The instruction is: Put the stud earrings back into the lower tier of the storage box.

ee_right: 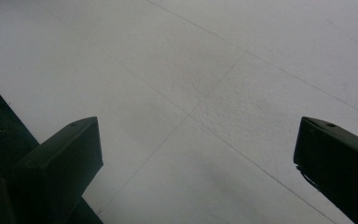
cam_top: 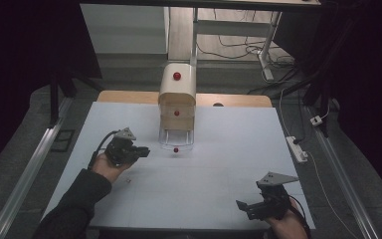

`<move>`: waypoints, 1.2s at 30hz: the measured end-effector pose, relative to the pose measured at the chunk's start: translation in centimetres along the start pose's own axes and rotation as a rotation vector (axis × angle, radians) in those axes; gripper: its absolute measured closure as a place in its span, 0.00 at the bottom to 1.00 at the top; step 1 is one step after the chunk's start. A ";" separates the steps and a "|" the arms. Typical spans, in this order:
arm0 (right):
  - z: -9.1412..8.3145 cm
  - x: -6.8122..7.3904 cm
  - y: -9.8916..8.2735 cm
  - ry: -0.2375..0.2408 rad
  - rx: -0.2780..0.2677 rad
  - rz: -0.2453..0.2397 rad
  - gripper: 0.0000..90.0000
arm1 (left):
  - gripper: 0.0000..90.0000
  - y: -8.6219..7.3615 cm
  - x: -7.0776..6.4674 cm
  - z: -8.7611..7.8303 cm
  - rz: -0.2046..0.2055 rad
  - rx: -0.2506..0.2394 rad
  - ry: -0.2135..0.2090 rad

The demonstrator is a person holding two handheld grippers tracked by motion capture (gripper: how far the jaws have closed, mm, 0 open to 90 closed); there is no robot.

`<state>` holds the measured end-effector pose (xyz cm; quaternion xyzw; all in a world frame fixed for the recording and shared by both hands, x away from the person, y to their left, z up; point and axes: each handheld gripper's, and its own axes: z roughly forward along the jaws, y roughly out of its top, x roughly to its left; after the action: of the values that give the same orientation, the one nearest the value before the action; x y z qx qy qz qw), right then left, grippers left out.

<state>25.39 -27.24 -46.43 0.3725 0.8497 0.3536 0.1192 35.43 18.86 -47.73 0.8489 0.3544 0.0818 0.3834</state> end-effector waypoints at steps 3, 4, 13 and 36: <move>0.0 0.0 0.0 0.000 0.000 0.000 0.01 | 0.91 0.5 0.1 0.3 0.002 -0.008 -0.003; 0.0 0.0 0.0 0.000 0.000 0.000 0.01 | 0.91 0.8 0.1 0.4 0.001 -0.014 -0.006; 0.0 0.0 0.0 0.000 0.001 -0.001 0.01 | 0.91 2.7 0.2 1.4 0.006 -0.041 -0.007; 0.0 0.0 0.0 -0.004 0.005 -0.006 0.01 | 0.87 4.4 1.4 5.2 0.013 -0.052 0.048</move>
<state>25.38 -27.24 -46.45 0.3710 0.8514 0.3504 0.1209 41.01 14.73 -48.35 0.8388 0.3559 0.1135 0.3962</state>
